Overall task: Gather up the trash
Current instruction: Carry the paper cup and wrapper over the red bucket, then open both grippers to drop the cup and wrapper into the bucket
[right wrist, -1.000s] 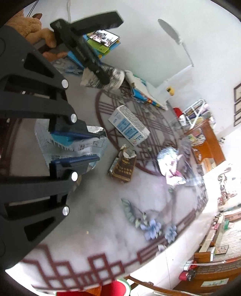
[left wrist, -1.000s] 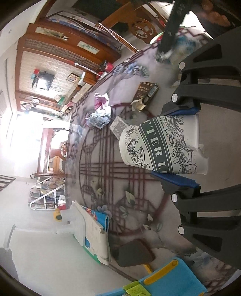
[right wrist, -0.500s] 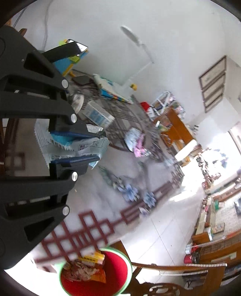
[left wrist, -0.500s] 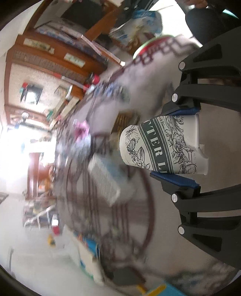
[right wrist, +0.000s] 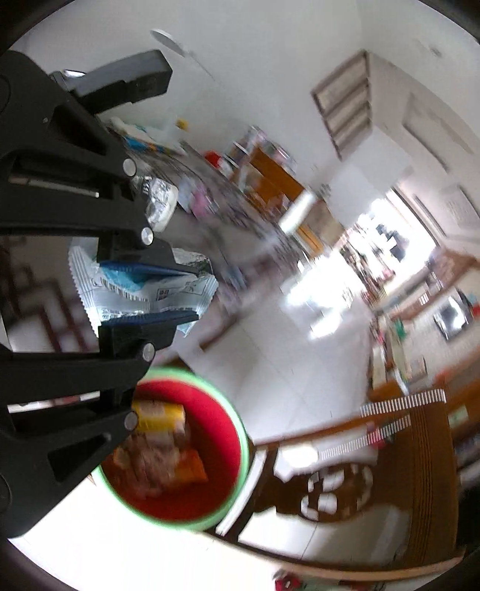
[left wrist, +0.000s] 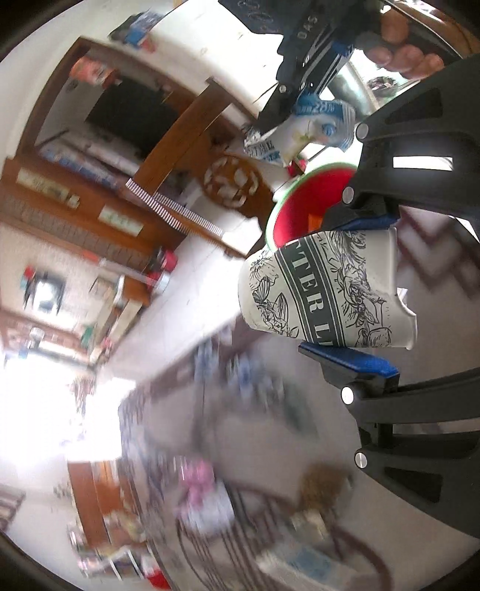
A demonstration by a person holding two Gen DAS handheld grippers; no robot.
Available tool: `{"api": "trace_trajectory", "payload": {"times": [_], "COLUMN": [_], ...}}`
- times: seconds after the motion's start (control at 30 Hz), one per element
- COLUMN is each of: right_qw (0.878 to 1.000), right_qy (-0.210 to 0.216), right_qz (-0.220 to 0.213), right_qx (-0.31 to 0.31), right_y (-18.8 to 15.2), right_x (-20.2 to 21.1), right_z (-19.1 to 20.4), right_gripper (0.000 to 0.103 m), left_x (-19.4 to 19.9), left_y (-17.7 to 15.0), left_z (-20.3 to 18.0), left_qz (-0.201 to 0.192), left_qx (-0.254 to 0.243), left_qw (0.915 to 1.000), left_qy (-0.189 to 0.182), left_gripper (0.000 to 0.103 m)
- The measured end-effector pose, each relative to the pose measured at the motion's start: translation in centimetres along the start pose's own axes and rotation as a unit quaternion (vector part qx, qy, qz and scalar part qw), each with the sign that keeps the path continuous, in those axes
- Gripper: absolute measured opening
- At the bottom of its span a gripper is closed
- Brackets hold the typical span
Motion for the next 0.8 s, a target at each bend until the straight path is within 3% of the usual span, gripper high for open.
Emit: {"api": "trace_trajectory", "payload": {"times": [0.2,0.47,0.5,0.53,0.57,0.6,0.8], "right_qw": [0.998,0.995,0.994,0.993,0.993,0.992,0.992], "right_qy": [-0.053,-0.074,-0.076,-0.077,-0.079,-0.080,-0.084], "right_qz": [-0.026,-0.031,-0.033,-0.035,-0.037,-0.038,-0.042], "right_qx": [-0.037,-0.065,-0.069,-0.077,-0.083,-0.084,-0.087], "right_y": [1.7,2.1,2.1,2.1,2.1,2.2,1.9], "right_x": [0.0,-1.2,-1.3,-1.4,-1.5,-1.5,-1.4], "right_z": [-5.5,-8.7,-8.9,-9.3,-9.5,-9.5,-9.4], "right_gripper": [0.019,0.021,0.023,0.034,0.039,0.043,0.051], "left_x": [-5.7,-10.0,-10.5,-10.9,-11.0,-11.1,-9.8], "left_y": [1.9,3.1,3.0,2.9,2.8,2.6,2.7], "left_z": [-5.4,-8.7,-8.9,-9.2,-9.0,-9.2,-9.3], "left_qz": [0.052,0.082,0.087,0.095,0.101,0.102,0.068], "left_qx": [-0.074,-0.068,-0.068,-0.070,-0.073,-0.077,-0.103], "left_qw": [0.9955,0.9912,0.9907,0.9899,0.9891,0.9888,0.9911], "left_qy": [-0.029,-0.078,-0.079,-0.079,-0.079,-0.076,-0.050], "left_gripper": [0.048,0.049,0.050,0.053,0.064,0.069,0.069]}}
Point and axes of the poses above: each gripper's, at about its wrist camera, not at the fingertips, and x roughly against the way its jaws point, z to its left, y to its top, the point moved 2 cm from there along -x, roughly the way its jaws point, and after that the axes turned 5 degrees about -x, right-handed, at the moved point
